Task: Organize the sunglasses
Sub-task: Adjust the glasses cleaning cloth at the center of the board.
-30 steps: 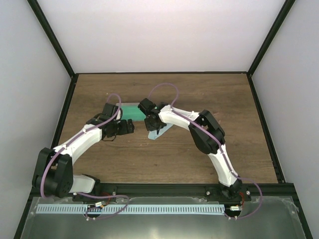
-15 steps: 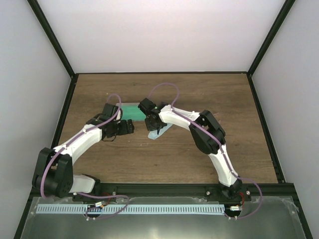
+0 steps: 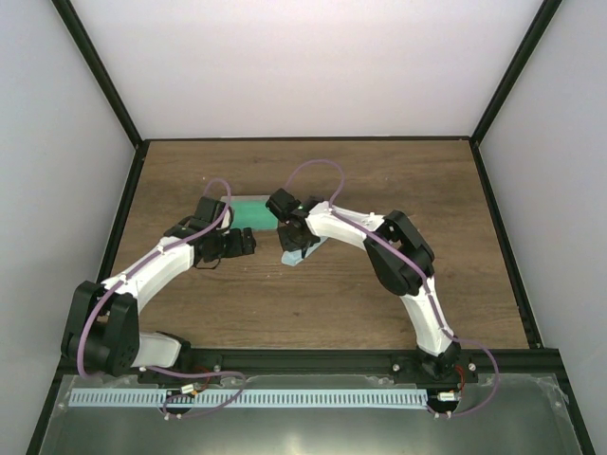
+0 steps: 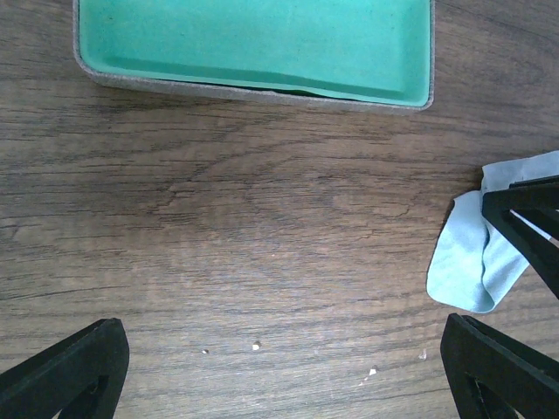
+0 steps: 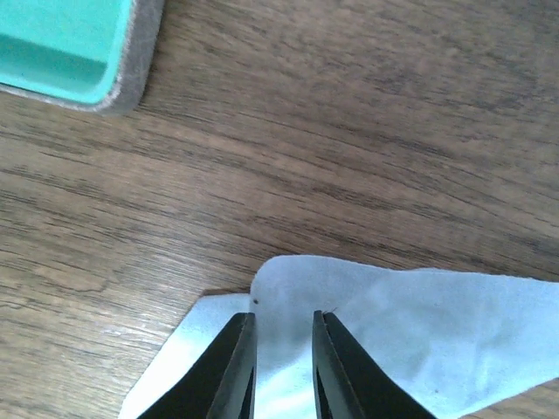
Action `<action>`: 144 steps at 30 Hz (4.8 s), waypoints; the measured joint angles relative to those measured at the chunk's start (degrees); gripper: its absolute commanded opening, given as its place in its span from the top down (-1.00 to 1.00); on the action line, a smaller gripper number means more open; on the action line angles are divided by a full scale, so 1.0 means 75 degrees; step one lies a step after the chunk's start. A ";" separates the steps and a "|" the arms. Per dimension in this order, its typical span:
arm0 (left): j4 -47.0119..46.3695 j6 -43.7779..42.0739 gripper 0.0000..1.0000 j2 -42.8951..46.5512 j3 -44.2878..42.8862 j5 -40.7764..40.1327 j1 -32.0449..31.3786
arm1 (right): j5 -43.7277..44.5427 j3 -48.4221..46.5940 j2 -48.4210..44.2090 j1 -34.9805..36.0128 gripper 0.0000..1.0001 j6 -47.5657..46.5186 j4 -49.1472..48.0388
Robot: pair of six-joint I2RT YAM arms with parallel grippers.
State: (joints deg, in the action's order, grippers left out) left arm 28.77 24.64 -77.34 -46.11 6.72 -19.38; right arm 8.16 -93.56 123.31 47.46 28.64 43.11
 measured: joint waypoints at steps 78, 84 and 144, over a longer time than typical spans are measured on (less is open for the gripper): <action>-0.0105 -0.0323 -1.00 -0.0006 0.0373 0.0321 0.0003 | -0.0487 0.0679 -0.0478 0.0035 0.78 0.0294 -0.0274; -0.0099 -0.0347 -1.00 -0.0006 0.0373 0.0318 0.0003 | -0.0484 0.0659 -0.0323 0.0035 0.98 0.0277 -0.0274; -0.3687 0.1457 -0.94 -0.1644 0.0653 0.2602 -0.1317 | -0.0571 0.3643 -0.3363 -0.0219 0.52 0.1376 -0.0475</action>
State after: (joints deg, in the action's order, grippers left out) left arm 1.13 35.57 -89.67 -41.21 26.24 -29.26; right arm 3.88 -66.24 98.08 45.82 38.96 39.55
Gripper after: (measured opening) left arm 0.998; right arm 0.204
